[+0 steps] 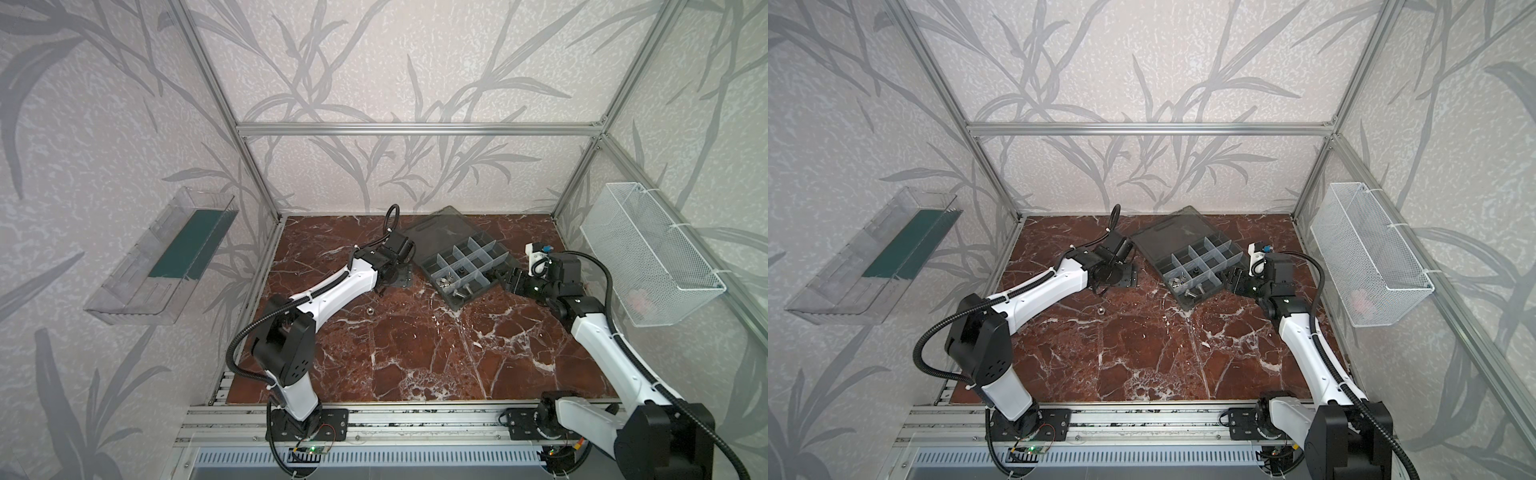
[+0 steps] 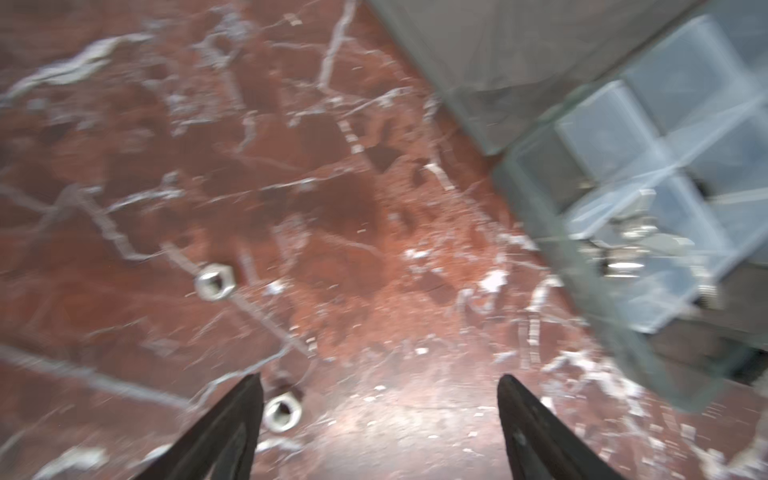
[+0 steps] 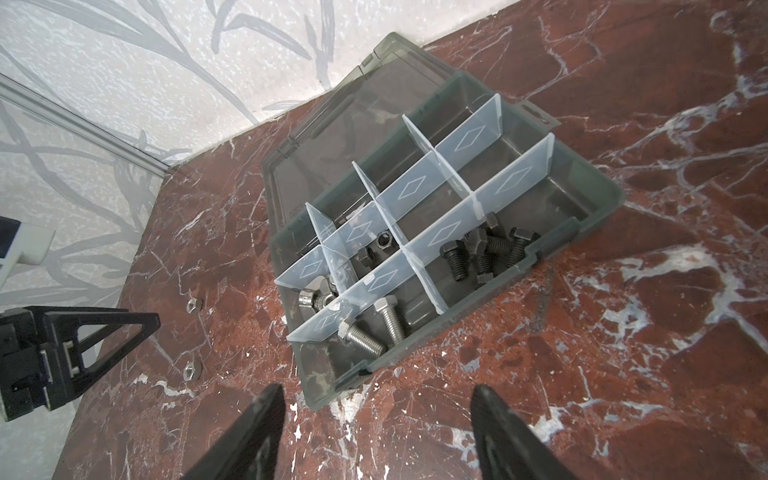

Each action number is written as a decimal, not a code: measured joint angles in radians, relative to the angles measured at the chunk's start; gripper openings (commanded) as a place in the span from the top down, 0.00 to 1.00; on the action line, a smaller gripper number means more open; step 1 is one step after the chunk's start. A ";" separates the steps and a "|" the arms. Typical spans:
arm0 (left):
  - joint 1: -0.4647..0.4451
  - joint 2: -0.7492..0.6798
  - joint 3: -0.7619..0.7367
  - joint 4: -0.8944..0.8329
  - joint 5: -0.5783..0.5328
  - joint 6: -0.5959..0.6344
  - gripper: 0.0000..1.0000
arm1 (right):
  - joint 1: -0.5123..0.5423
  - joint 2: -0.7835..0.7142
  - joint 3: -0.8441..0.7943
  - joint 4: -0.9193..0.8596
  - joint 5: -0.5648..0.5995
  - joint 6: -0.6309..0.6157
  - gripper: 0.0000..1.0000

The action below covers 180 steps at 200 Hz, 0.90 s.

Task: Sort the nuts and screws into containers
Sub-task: 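Withdraw the left gripper and move it over a silver hex nut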

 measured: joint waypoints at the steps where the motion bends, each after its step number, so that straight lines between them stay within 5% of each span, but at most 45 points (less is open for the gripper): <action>1: 0.000 0.000 0.000 -0.002 -0.003 0.000 0.11 | 0.001 0.000 0.000 0.000 0.001 0.000 0.29; 91: 0.179 -0.092 -0.179 -0.013 -0.025 -0.032 0.12 | 0.078 0.014 0.002 -0.020 0.044 0.012 0.29; 180: 0.267 0.036 -0.181 0.111 0.110 -0.016 0.20 | 0.104 0.050 0.011 -0.018 0.071 0.016 0.29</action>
